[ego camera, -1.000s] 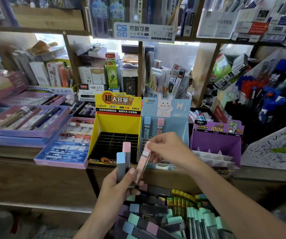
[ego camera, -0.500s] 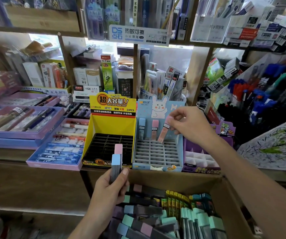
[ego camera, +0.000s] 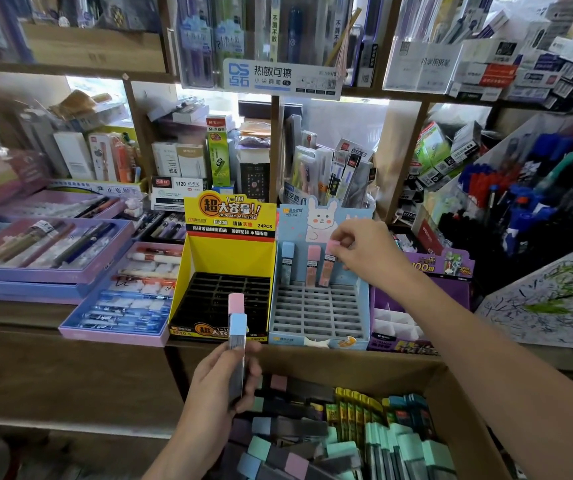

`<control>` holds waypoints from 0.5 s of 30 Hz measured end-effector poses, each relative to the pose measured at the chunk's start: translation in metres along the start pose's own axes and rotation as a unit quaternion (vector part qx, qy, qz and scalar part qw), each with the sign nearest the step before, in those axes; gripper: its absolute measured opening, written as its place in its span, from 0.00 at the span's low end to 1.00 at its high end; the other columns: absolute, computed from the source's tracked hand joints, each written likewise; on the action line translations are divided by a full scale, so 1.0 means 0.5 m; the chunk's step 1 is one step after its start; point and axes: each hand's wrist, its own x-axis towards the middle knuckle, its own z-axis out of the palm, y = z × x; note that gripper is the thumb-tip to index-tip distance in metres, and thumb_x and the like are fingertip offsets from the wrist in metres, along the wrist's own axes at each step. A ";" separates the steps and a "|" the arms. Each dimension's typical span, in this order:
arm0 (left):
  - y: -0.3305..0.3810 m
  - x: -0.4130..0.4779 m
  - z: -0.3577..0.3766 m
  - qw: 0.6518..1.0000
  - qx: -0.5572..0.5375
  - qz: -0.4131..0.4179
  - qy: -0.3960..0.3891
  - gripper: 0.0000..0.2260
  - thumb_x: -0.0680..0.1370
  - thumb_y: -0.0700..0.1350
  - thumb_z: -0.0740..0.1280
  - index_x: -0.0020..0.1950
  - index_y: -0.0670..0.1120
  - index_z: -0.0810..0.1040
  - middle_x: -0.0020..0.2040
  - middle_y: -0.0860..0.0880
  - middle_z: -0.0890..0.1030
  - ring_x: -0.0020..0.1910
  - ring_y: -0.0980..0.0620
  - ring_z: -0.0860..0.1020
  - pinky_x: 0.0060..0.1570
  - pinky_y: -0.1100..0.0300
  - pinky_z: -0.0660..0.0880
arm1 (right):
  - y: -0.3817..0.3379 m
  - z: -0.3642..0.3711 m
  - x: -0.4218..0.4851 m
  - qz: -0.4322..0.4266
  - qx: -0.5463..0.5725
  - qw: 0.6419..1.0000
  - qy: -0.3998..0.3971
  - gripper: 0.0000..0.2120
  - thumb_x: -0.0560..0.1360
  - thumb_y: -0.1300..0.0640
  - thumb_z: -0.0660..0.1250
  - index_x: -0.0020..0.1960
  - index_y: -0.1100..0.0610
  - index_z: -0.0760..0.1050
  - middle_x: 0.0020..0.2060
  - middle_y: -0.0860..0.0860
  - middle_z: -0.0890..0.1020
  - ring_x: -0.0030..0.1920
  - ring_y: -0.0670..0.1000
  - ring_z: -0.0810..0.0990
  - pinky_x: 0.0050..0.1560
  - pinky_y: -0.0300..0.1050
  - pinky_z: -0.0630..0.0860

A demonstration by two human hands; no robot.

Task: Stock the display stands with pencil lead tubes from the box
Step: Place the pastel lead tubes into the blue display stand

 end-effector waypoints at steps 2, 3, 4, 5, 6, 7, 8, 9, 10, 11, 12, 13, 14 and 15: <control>-0.002 0.002 -0.001 1.000 -0.001 0.000 0.001 0.14 0.85 0.42 0.57 0.55 0.36 0.80 0.35 0.42 0.74 0.27 0.52 0.68 0.21 0.61 0.61 | 0.002 0.003 0.002 -0.001 0.002 1.000 -0.003 0.01 0.76 0.61 0.73 0.48 0.58 0.83 0.35 0.47 0.80 0.39 0.52 0.83 0.49 0.56 0.84; -0.002 0.003 -0.001 1.000 -0.002 0.002 0.002 0.13 0.85 0.42 0.57 0.55 0.36 0.80 0.35 0.42 0.74 0.27 0.53 0.68 0.21 0.61 0.61 | 0.004 0.004 0.004 0.000 0.003 1.000 -0.005 0.02 0.76 0.61 0.74 0.49 0.58 0.84 0.35 0.46 0.80 0.40 0.52 0.83 0.49 0.56 0.84; -0.003 0.004 -0.002 1.000 -0.002 0.003 0.003 0.13 0.85 0.41 0.57 0.55 0.36 0.80 0.35 0.42 0.74 0.27 0.53 0.68 0.21 0.61 0.61 | 0.005 0.004 0.005 0.001 0.005 1.000 -0.007 0.02 0.76 0.60 0.74 0.49 0.57 0.84 0.36 0.46 0.80 0.40 0.51 0.83 0.50 0.56 0.84; -0.004 0.006 -0.002 1.000 -0.001 0.005 0.003 0.13 0.85 0.41 0.57 0.55 0.36 0.80 0.34 0.43 0.74 0.27 0.53 0.68 0.21 0.61 0.61 | 0.006 0.004 0.006 0.002 0.007 1.000 -0.009 0.02 0.76 0.60 0.74 0.49 0.57 0.84 0.37 0.46 0.80 0.40 0.50 0.83 0.50 0.55 0.84; -0.005 0.007 -0.002 1.000 -0.001 0.006 0.002 0.13 0.85 0.41 0.57 0.55 0.37 0.80 0.34 0.43 0.74 0.27 0.53 0.68 0.21 0.61 0.61 | 0.006 0.003 0.008 0.002 0.011 1.000 -0.013 0.02 0.76 0.60 0.74 0.49 0.57 0.84 0.37 0.47 0.81 0.40 0.50 0.84 0.49 0.55 0.84; -0.005 0.008 -0.002 1.000 -0.002 0.007 0.001 0.13 0.85 0.41 0.57 0.55 0.37 0.80 0.34 0.43 0.75 0.27 0.53 0.68 0.21 0.62 0.61 | 0.007 0.002 0.009 0.002 0.015 1.000 -0.018 0.02 0.76 0.60 0.75 0.48 0.56 0.84 0.37 0.48 0.81 0.40 0.51 0.84 0.49 0.55 0.84; -0.005 0.009 -0.003 1.000 -0.004 0.008 0.001 0.13 0.85 0.41 0.57 0.55 0.37 0.80 0.34 0.43 0.75 0.26 0.53 0.68 0.21 0.62 0.62 | 0.007 0.002 0.011 0.003 0.017 1.000 -0.026 0.01 0.76 0.60 0.75 0.48 0.56 0.84 0.36 0.48 0.82 0.41 0.52 0.84 0.49 0.55 0.85; -0.006 0.010 -0.003 1.000 -0.003 0.008 0.002 0.13 0.85 0.41 0.58 0.55 0.37 0.80 0.34 0.43 0.75 0.26 0.53 0.69 0.21 0.62 0.62 | 0.008 0.001 0.012 0.003 0.017 0.999 -0.035 0.01 0.76 0.60 0.75 0.47 0.56 0.84 0.36 0.48 0.82 0.41 0.52 0.84 0.48 0.56 0.85; -0.007 0.011 -0.004 1.000 -0.002 0.007 0.002 0.13 0.85 0.42 0.58 0.55 0.38 0.81 0.34 0.43 0.75 0.26 0.53 0.69 0.21 0.62 0.62 | 0.009 0.001 0.012 0.002 0.014 0.999 -0.043 0.01 0.76 0.60 0.75 0.46 0.55 0.84 0.35 0.48 0.82 0.41 0.52 0.84 0.48 0.56 0.84; -0.007 0.011 -0.005 1.000 -0.002 0.006 0.003 0.13 0.85 0.42 0.58 0.54 0.39 0.81 0.34 0.44 0.75 0.27 0.53 0.69 0.21 0.62 0.62 | 0.009 0.001 0.012 0.000 0.010 0.999 -0.049 0.01 0.76 0.60 0.75 0.46 0.55 0.84 0.35 0.48 0.81 0.41 0.53 0.84 0.48 0.57 0.84; -0.008 0.011 -0.006 1.000 -0.003 0.006 0.003 0.13 0.85 0.42 0.58 0.54 0.39 0.82 0.34 0.43 0.75 0.27 0.53 0.69 0.21 0.62 0.62 | 0.010 0.002 0.011 -0.001 0.006 0.999 -0.052 0.01 0.76 0.60 0.75 0.47 0.55 0.84 0.35 0.48 0.81 0.41 0.53 0.84 0.49 0.57 0.84; -0.009 0.012 -0.006 1.000 -0.006 0.005 0.003 0.13 0.85 0.42 0.58 0.53 0.40 0.82 0.35 0.43 0.75 0.27 0.53 0.69 0.21 0.62 0.62 | 0.011 0.004 0.009 -0.001 0.004 0.999 -0.050 0.02 0.77 0.60 0.74 0.49 0.55 0.83 0.36 0.47 0.80 0.42 0.54 0.84 0.50 0.58 0.84; -0.010 0.013 -0.006 1.000 -0.008 0.005 0.001 0.13 0.85 0.43 0.59 0.53 0.40 0.83 0.35 0.43 0.75 0.27 0.53 0.69 0.21 0.62 0.62 | 0.012 0.006 0.007 0.000 0.000 0.999 -0.045 0.04 0.77 0.61 0.73 0.51 0.55 0.81 0.37 0.47 0.79 0.43 0.55 0.83 0.50 0.58 0.83; -0.010 0.014 -0.006 1.000 -0.010 0.006 -0.001 0.13 0.84 0.43 0.60 0.53 0.40 0.83 0.35 0.43 0.75 0.27 0.53 0.69 0.21 0.62 0.62 | 0.012 0.009 0.006 -0.001 -0.006 0.999 -0.040 0.06 0.77 0.62 0.73 0.51 0.54 0.78 0.37 0.47 0.78 0.44 0.55 0.82 0.50 0.58 0.83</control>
